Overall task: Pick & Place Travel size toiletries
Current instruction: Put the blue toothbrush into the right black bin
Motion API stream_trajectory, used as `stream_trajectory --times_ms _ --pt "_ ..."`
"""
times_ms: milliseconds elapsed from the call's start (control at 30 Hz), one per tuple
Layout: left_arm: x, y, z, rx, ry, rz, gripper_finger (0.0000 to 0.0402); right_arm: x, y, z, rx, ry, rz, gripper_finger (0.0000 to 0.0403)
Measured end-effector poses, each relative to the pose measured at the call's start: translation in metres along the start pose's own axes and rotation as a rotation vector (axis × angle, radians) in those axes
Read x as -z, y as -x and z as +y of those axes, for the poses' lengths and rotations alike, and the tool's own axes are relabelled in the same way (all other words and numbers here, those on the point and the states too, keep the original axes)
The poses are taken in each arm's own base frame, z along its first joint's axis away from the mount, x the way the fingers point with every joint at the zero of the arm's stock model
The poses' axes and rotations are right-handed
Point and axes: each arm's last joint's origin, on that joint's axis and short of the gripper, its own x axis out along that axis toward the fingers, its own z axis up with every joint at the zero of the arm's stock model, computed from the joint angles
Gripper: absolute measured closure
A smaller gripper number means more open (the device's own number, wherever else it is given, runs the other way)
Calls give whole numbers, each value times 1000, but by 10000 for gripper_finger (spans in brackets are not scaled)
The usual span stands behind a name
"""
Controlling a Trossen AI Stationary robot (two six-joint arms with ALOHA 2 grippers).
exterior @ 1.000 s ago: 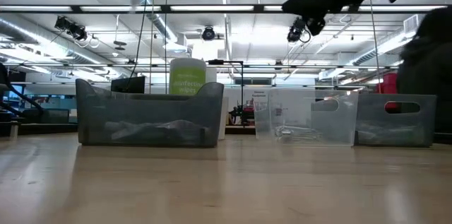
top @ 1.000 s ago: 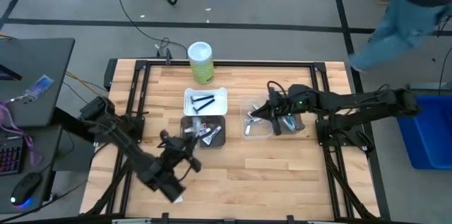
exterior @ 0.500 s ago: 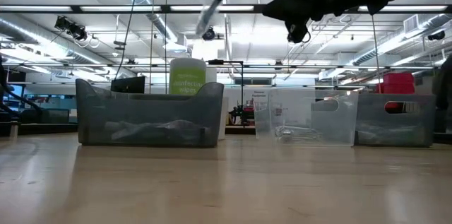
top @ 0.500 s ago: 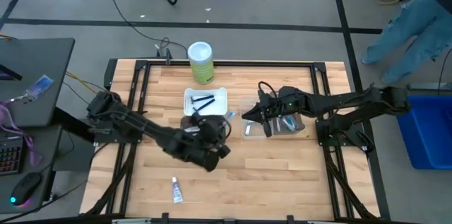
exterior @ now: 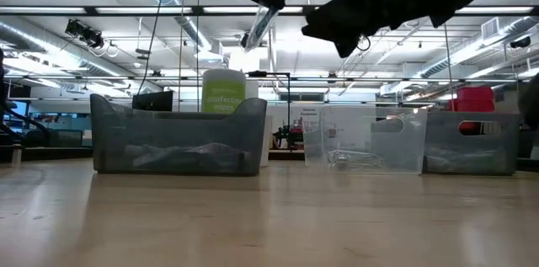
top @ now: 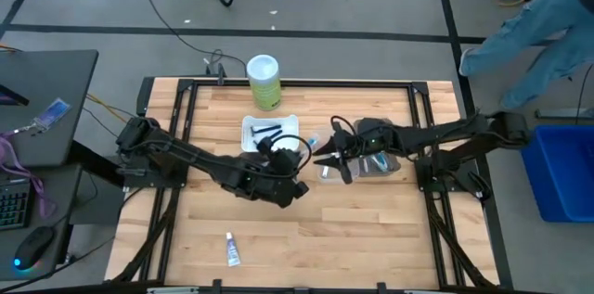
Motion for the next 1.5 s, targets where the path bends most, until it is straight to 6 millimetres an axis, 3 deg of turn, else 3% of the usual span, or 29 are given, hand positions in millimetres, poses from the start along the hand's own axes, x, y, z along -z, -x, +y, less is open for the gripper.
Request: stream_trajectory --times_ms 233,533,933,1500 --pt "-8 0 -3 5 52 -65 356 6 -21 6 -42 -9 -71 243" --pt "-13 1 -5 5 177 -108 360 5 -32 13 -79 -78 -171 231" --pt "-14 1 -4 -17 269 -128 359 4 -33 12 13 -123 -214 247" --pt "-17 4 -7 -2 306 -152 356 -1 -33 16 1 -95 -269 248"
